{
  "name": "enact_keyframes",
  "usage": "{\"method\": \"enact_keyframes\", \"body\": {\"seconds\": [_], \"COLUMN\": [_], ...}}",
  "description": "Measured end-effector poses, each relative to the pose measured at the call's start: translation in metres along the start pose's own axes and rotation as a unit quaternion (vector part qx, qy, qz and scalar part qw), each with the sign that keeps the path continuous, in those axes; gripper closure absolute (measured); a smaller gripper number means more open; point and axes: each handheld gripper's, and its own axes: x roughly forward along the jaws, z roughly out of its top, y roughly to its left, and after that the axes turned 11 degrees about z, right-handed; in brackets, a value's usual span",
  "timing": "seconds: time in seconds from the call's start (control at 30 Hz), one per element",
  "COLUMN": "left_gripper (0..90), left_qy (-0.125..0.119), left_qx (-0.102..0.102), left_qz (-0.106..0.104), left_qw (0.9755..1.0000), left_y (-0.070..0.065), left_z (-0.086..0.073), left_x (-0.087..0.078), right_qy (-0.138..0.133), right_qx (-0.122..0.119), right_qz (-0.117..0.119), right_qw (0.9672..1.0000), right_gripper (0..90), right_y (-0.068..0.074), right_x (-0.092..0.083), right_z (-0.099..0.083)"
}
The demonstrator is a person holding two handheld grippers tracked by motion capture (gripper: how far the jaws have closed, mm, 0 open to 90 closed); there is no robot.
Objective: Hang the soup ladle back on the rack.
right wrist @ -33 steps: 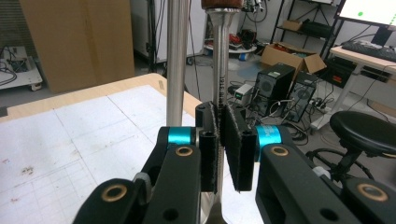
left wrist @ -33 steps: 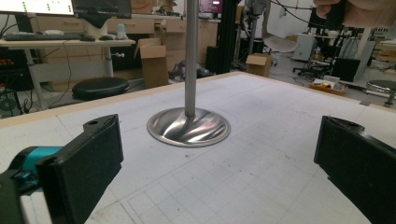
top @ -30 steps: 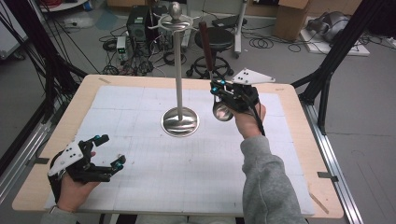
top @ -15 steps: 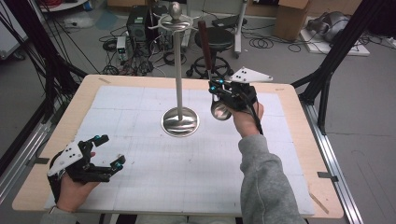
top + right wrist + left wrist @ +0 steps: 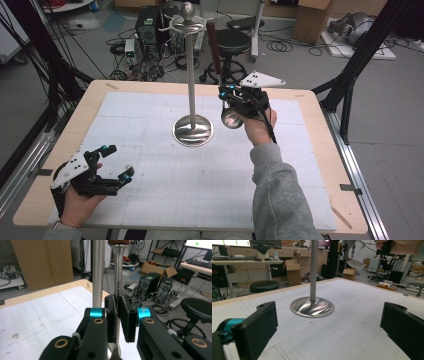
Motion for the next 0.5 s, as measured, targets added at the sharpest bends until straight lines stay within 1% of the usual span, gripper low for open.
{"method": "enact_keyframes", "body": {"seconds": [0.23, 0.33, 0.5], "left_gripper": [1.8, 1.8, 1.7], "left_qy": [0.000, 0.001, 0.001], "left_qx": [-0.002, 0.001, -0.003], "left_qz": [0.000, -0.001, -0.003], "left_qw": [1.0000, 1.0000, 1.0000], "left_y": [0.0004, 0.0003, -0.0003], "left_z": [-0.0005, -0.0003, -0.0003], "left_x": [-0.0003, -0.0005, -0.0003], "right_qy": [0.002, 0.008, 0.014], "right_qx": [-0.002, 0.003, 0.007], "right_qz": [0.001, 0.002, 0.006], "right_qw": [1.0000, 1.0000, 0.9999], "right_gripper": [84.6, 84.6, 84.6], "right_y": [0.0018, 0.0020, 0.0014], "right_x": [0.0056, 0.0081, 0.0098], "right_z": [0.0022, 0.0014, 0.0002]}}
